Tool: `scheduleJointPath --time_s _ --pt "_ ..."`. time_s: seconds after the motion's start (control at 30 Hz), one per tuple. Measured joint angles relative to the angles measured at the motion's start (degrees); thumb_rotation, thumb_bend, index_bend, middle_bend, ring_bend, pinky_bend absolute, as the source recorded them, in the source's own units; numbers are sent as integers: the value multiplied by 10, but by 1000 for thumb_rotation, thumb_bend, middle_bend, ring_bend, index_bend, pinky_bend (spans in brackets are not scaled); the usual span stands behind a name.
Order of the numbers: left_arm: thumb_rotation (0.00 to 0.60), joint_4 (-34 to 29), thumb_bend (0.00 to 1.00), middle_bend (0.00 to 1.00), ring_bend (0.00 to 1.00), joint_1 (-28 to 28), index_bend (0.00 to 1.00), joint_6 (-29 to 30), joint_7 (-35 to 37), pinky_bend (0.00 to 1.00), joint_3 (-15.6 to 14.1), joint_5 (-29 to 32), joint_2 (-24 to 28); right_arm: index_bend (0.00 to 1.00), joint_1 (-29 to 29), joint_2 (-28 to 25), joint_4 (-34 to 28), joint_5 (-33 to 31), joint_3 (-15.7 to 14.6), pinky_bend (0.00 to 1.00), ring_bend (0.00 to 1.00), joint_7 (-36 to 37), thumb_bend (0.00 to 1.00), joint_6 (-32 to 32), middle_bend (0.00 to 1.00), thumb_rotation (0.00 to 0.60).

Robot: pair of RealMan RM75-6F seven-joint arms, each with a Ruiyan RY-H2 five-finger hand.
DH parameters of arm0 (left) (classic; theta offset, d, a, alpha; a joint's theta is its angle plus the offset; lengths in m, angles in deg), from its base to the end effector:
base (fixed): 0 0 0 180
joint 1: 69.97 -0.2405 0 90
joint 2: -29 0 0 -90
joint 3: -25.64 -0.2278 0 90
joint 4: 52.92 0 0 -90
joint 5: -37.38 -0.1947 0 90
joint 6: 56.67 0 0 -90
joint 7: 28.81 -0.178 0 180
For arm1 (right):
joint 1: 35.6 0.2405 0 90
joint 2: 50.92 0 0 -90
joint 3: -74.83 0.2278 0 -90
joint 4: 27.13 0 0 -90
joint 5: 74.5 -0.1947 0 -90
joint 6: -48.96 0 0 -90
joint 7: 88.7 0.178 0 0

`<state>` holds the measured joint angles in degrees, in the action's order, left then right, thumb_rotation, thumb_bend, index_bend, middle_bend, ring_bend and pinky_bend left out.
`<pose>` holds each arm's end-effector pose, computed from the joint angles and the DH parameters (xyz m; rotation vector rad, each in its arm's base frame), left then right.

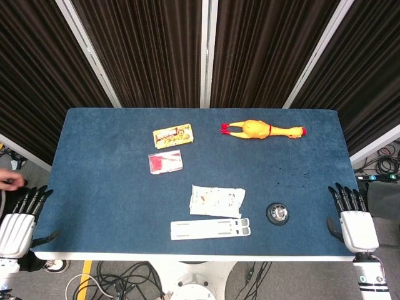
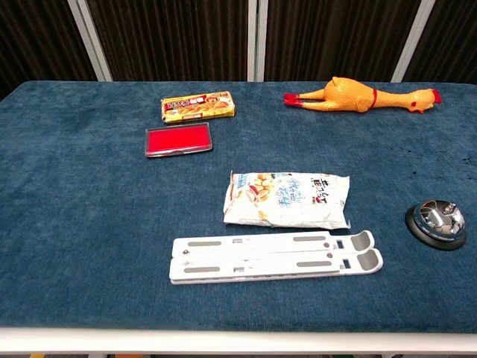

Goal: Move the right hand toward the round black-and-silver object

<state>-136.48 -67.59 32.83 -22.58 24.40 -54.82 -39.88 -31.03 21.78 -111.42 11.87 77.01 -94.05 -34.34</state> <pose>-0.2911 0.1858 0.1419 -1.4384 -0.9174 -0.9622 -0.2943 -0.2085 0.1208 1.4367 -0.8725 0.8151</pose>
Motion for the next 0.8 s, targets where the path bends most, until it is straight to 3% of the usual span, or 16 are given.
scheduleJointPath --time_s 0.33,0.43,0.47,0.5,0.57,0.6,0.7,0.8 --pt "600 5 116 31 0 -1 111 0 3 137 0 1 -3 0 1 1 4 4 -2 0 0 2 466 0 0 600" --pt "600 6 116 32 0 -1 111 -1 3 138 0 1 -4 0 1 2 6 5 -2 0 0 4 689 1 3 600" --pt "600 6 116 31 0 0 111 -1 3 138 0 1 -4 0 1 3 7 5 -3 4 0 1 842 1 13 600" --pt "600 6 117 31 0 0 111 -1 3 138 0 1 -4 0 1 3 7 4 -2 22 6 -2 913 2 28 600" --pt "600 4 117 31 0 0 111 -2 3 138 0 2 -3 0 1 4 6 2 -2 178 132 -9 1000 2 174 600" --pt "600 3 117 31 0 1 111 -2 3 138 0 1 -2 0 1 4 4 1 -1 328 305 -12 1000 0 363 600" --pt "600 0 116 31 0 1 111 -1 4 138 2 1 1 0 1 5 0 2 1 607 684 -14 1000 -4 804 600" --pt "600 -2 117 31 0 0 111 0 3 138 0 0 3 0 2 7 -1 9 -7 693 819 -19 1000 3 916 600"
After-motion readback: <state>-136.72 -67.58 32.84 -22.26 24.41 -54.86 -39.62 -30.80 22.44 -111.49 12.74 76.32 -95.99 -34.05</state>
